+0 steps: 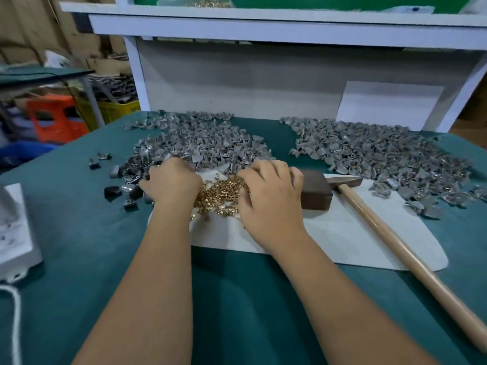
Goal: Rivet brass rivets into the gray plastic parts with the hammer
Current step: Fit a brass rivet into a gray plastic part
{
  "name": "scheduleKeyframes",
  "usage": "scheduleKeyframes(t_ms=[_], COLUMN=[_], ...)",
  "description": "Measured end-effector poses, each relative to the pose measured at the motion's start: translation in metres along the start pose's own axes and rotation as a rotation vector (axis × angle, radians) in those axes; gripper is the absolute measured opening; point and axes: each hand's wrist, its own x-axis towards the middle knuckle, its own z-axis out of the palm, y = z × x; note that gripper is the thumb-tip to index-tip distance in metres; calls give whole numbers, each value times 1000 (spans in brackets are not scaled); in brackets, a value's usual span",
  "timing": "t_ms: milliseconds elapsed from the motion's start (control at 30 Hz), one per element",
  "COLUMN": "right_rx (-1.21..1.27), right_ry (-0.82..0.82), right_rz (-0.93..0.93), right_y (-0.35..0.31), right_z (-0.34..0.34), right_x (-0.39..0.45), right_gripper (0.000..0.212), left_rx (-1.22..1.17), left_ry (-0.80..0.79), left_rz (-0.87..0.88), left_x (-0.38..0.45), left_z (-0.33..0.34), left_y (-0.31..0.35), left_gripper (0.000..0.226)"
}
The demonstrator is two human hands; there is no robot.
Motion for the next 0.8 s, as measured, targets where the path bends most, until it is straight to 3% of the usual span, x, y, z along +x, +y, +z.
scheduleKeyframes(t_ms=[267, 433, 600, 800], right_rx=[-37, -102, -90, -4], right_ry=[-113, -298, -262, -247], right_rz=[-106, -183, -204, -141], right_y=[1, -10, -12, -5], right_z=[2, 12, 13, 9], right_x=[2, 2, 4, 3], right_gripper=[27, 23, 10, 12], left_rx=[-54, -437, -929, -1386], left_ry=[-17, 68, -168, -407], left_rz=[7, 259, 337, 218], left_x=[3, -1, -19, -27], left_z=[3, 10, 20, 17], left_y=[0, 11, 44, 50], left_gripper=[33, 33, 16, 14])
